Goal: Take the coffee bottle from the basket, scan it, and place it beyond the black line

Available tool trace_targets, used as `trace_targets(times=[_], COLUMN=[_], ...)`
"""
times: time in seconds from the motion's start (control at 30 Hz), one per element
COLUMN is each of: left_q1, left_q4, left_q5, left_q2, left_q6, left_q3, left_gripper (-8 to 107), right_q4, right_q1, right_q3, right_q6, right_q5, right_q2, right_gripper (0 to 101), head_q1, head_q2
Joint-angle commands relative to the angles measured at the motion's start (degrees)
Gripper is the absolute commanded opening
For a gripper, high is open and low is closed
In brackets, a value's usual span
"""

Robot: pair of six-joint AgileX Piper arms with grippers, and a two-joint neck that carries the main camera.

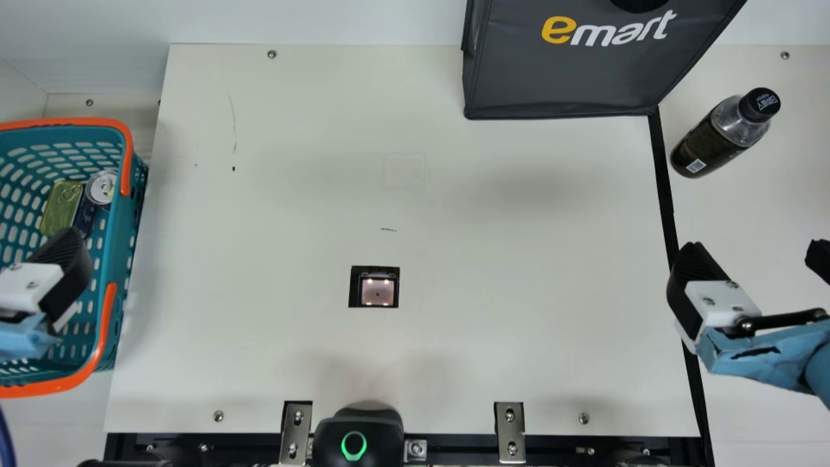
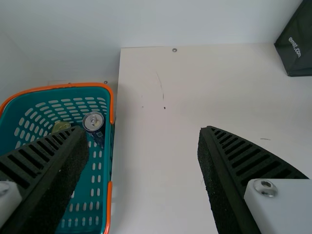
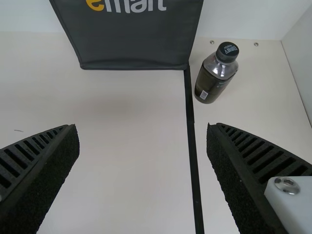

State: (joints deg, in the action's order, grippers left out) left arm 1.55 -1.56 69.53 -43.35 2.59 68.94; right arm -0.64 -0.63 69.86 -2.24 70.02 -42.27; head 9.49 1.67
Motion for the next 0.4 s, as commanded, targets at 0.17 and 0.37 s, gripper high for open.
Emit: trace_targets(times=[0.17, 0.37], left_q1=[0.0, 0.0], left_q4=[0.0, 0.0], left_q5=[0.0, 0.0], left_q2=[0.0, 0.0], left_q6=[0.0, 0.0], left_q3=[0.0, 0.0], left_gripper=[90, 90], right_q4=[0.0, 0.0], right_q1=[0.0, 0.0], right_q3=[0.0, 0.0], right_q6=[0.0, 0.0], right_q5=[0.0, 0.0], right_q2=[0.0, 0.0], right_gripper=[91, 91], head_q1=[-1.57, -1.57], head_q2=[-0.09, -0.09])
